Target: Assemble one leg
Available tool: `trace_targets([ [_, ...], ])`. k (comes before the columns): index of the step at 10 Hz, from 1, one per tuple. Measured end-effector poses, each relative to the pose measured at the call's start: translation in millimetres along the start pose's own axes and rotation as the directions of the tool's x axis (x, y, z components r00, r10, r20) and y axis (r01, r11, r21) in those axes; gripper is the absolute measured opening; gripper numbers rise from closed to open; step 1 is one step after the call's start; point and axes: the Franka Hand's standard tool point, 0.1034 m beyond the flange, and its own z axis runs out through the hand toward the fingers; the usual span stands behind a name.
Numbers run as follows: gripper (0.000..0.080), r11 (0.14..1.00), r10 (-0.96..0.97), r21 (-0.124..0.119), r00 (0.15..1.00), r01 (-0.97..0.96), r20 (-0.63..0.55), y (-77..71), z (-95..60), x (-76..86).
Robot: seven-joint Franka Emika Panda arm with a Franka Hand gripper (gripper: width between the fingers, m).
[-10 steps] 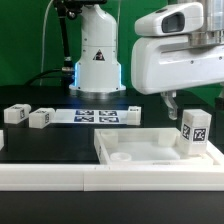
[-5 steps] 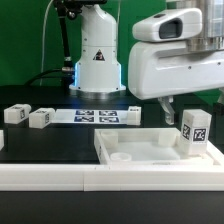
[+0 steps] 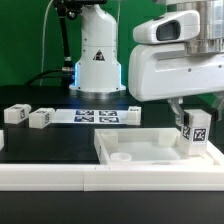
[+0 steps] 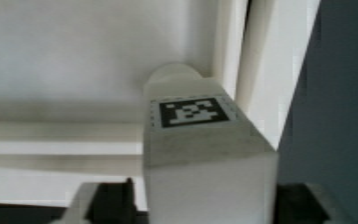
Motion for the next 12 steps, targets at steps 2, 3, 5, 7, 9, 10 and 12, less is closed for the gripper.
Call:
trace_targets([
  [2,0.0292,1.0,0.001,0.0,1.0,-0.001,0.0,0.2,-0.1,0.1],
  [3,0.0292,1.0,0.022,0.0,1.0,-0.022,0.0,0.1,-0.1,0.1],
  [5,0.0292,0.997,0.082,0.003,0.997,-0.082,0.0,-0.3,-0.1,0.1],
  [7,0.0292,0.958,0.288,0.006,0.957,-0.288,-0.01,-2.9,0.6,0.1],
  [9,0.0294,0.862,0.507,0.004,0.861,-0.507,-0.043,-1.8,0.9,-1.9],
  [10,0.0294,0.818,0.575,0.001,0.817,-0.576,-0.048,-1.7,0.9,-2.2],
  [12,0.0294,0.685,0.727,0.009,0.683,-0.729,-0.063,-0.5,1.0,-1.2],
])
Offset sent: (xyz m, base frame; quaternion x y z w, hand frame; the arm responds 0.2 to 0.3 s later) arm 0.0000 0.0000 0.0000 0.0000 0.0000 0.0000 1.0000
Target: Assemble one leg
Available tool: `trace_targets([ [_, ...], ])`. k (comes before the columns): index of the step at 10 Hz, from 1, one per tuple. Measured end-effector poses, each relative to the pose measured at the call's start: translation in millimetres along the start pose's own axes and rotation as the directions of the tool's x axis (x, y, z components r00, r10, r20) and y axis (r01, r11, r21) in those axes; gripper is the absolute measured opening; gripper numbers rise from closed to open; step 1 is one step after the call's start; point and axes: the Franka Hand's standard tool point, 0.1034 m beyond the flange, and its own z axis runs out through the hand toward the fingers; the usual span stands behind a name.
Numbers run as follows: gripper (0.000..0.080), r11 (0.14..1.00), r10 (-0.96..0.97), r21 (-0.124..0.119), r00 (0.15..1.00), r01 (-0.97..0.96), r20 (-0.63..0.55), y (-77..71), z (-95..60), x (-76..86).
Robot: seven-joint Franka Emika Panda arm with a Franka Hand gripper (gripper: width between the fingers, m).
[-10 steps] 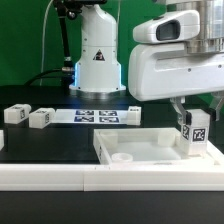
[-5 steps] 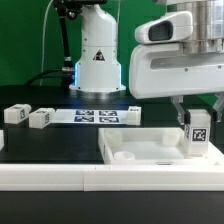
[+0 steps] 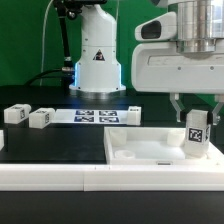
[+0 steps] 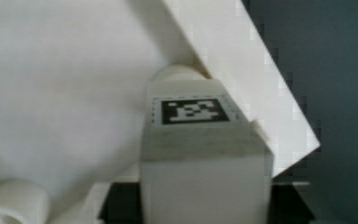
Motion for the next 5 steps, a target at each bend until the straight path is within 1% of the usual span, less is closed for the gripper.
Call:
trace_targets([
  [1,0.0294,0.991,0.137,-0.001,0.991,-0.137,-0.006,0.4,0.1,0.7],
  [3,0.0294,0.925,0.38,-0.001,0.925,-0.38,-0.014,0.2,0.1,0.8],
  [4,0.0294,0.914,0.405,-0.005,0.914,-0.405,0.001,1.1,0.2,3.3],
  [5,0.0294,0.882,0.471,0.0,0.882,-0.471,0.013,1.1,0.2,4.5],
])
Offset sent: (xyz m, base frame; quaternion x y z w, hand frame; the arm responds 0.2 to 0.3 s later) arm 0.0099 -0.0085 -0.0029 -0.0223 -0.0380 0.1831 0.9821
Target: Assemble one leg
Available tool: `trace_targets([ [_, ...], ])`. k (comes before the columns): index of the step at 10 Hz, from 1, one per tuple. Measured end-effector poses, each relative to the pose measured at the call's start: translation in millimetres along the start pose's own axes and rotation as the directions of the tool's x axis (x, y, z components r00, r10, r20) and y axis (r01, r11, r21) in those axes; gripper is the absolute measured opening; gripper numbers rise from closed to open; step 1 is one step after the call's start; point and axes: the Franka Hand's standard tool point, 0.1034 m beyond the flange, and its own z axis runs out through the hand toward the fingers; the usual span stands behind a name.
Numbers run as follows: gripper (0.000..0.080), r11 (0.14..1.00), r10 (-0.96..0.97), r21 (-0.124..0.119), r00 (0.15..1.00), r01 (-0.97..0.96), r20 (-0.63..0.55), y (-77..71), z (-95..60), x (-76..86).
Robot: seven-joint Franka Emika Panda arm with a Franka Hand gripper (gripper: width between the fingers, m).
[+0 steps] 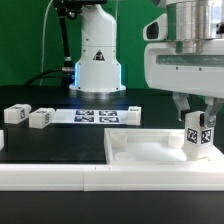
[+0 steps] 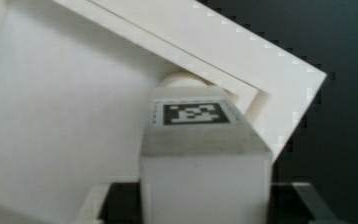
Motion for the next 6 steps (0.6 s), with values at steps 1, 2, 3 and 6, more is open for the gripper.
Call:
trace_targets([
  [1,0.0294,0.999,0.045,0.002,0.999,-0.045,0.006,0.0,0.0,0.1],
  [2,0.0294,0.998,0.07,0.003,0.998,-0.07,0.008,-0.4,0.1,-1.4],
  [3,0.0376,0.997,0.077,0.004,0.997,-0.077,0.01,-0.7,0.2,-2.6],
  [6,0.062,0.998,-0.056,0.005,0.998,0.056,0.01,-0.9,0.4,-3.1],
])
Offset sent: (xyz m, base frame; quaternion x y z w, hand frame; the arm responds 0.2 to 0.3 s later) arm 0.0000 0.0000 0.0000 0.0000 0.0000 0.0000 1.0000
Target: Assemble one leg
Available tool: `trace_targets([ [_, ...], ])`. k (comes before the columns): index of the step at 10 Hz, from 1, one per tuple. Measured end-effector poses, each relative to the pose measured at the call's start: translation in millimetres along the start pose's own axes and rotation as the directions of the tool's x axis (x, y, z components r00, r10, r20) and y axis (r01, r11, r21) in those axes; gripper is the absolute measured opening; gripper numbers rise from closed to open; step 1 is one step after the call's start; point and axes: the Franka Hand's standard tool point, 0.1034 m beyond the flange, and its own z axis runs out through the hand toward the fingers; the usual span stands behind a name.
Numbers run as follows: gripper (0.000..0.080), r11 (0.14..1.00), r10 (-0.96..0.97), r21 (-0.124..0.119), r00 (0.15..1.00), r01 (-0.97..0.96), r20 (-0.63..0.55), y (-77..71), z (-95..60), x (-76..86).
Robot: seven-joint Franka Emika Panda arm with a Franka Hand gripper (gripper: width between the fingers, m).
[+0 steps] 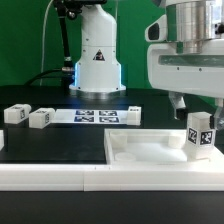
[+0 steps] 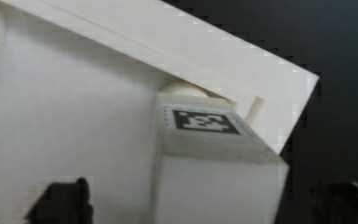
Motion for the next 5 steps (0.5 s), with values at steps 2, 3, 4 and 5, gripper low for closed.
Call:
trace_targets([
  [2,0.0648,0.975,-0.223,-0.001,0.975,0.223,0.0,-0.1,0.2,-0.7],
  [3,0.0648,0.948,-0.317,-0.001,0.948,0.317,0.001,-0.2,0.8,-1.9],
  [4,0.0648,0.912,-0.409,-0.002,0.912,0.409,0.003,-0.1,1.8,-2.8],
  [5,0.0648,0.841,-0.541,-0.005,0.841,0.541,0.005,-0.8,2.1,-4.8],
])
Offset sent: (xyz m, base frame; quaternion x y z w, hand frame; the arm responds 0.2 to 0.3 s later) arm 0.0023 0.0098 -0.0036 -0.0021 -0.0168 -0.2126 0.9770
